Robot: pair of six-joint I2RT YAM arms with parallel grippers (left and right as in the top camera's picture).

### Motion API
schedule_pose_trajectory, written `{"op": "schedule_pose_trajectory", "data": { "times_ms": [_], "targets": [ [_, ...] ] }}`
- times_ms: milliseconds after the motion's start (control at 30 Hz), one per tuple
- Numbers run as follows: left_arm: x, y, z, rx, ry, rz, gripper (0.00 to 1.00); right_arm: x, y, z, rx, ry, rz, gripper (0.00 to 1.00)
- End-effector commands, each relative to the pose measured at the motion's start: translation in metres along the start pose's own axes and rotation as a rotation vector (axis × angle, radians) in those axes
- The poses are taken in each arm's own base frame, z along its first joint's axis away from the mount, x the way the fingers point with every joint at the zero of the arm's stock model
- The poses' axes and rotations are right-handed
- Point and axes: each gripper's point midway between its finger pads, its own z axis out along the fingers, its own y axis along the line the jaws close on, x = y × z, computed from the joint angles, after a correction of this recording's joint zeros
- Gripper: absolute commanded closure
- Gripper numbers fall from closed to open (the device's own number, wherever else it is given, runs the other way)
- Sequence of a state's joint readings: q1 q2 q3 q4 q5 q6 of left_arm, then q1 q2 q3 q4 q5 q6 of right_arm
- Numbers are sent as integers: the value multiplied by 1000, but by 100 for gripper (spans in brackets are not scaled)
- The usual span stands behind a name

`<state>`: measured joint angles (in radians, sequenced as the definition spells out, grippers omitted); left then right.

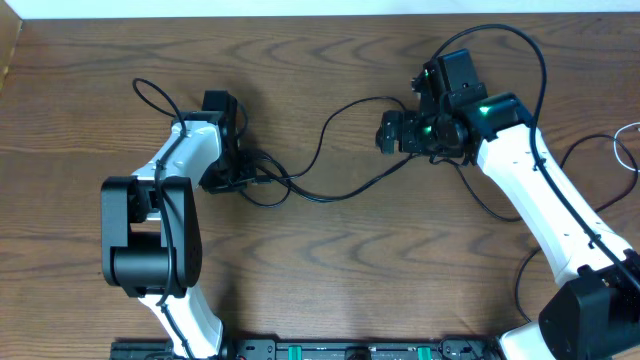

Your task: Untangle cables

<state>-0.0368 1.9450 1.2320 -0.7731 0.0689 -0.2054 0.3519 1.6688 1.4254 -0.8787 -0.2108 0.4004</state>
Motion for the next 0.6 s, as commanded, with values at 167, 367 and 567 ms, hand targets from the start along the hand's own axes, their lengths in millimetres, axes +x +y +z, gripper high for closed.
{"op": "schedule_pose_trajectory", "data": {
  "times_ms": [167, 367, 567],
  "targets": [
    [-6, -20, -70, 125, -137, 140, 93, 21, 57, -10, -346, 52, -440, 1],
    [12, -55, -174, 360, -386, 280, 93, 38, 106, -25, -590, 22, -659, 1],
    [42, -62, -249, 421, -607, 363, 92, 45, 133, -24, -628, -10, -756, 1]
  ]
}}
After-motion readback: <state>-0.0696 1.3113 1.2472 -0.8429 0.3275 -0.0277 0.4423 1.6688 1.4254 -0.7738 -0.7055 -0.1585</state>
